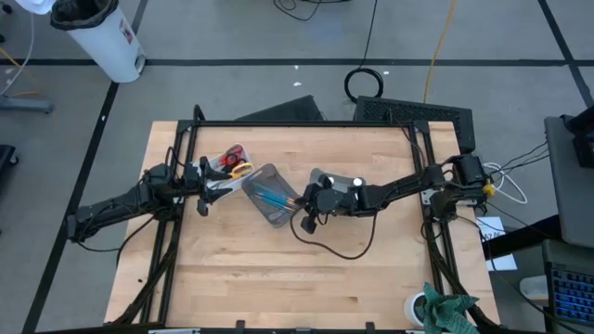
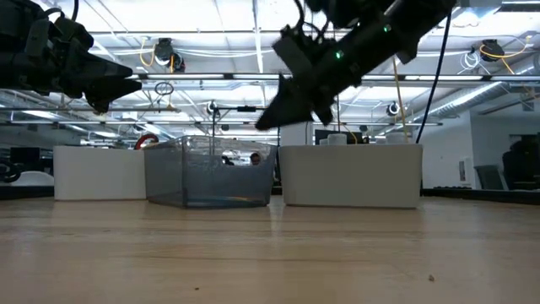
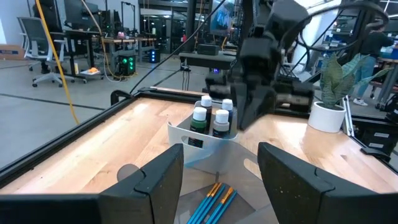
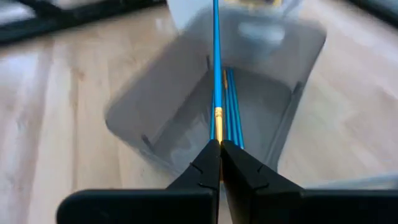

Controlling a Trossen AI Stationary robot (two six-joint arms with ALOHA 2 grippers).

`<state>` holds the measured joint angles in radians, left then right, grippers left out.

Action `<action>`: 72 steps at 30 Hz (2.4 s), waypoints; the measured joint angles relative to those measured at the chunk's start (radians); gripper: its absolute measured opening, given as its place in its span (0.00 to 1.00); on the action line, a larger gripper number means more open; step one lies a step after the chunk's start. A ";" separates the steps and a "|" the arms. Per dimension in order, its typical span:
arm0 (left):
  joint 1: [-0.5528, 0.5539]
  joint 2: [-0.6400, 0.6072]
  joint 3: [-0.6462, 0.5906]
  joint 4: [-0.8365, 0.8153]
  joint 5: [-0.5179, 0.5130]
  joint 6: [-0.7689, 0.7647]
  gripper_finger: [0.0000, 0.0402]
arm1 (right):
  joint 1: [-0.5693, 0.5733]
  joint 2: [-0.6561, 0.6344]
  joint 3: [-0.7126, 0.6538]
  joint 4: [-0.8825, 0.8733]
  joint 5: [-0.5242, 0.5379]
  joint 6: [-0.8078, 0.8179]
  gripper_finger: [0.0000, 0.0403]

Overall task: Pick & Place Paint Supplies
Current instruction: Put the blue paintbrush into the black bin, then return to Home Position

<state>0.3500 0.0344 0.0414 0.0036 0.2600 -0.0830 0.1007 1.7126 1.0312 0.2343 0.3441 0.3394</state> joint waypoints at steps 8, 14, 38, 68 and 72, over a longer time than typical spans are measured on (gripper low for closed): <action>0.000 0.000 0.000 -0.001 0.000 0.000 0.53 | -0.017 0.102 0.031 0.002 -0.055 0.011 0.00; 0.000 0.000 0.000 0.000 0.000 0.000 0.53 | -0.024 0.119 0.039 0.034 -0.059 0.015 0.00; 0.000 0.000 0.000 0.000 0.000 0.000 0.53 | -0.027 -0.151 0.038 -0.220 -0.248 -0.070 0.46; 0.000 0.000 0.000 0.000 0.000 0.000 0.53 | 0.008 -1.711 -0.954 -0.145 -0.108 -0.278 0.47; 0.000 0.001 0.001 -0.003 0.000 0.000 0.53 | 0.013 -1.698 -0.946 -0.159 -0.148 -0.306 0.48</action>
<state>0.3500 0.0353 0.0425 0.0010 0.2600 -0.0833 0.1135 0.0141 0.0847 0.0756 0.1957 0.0338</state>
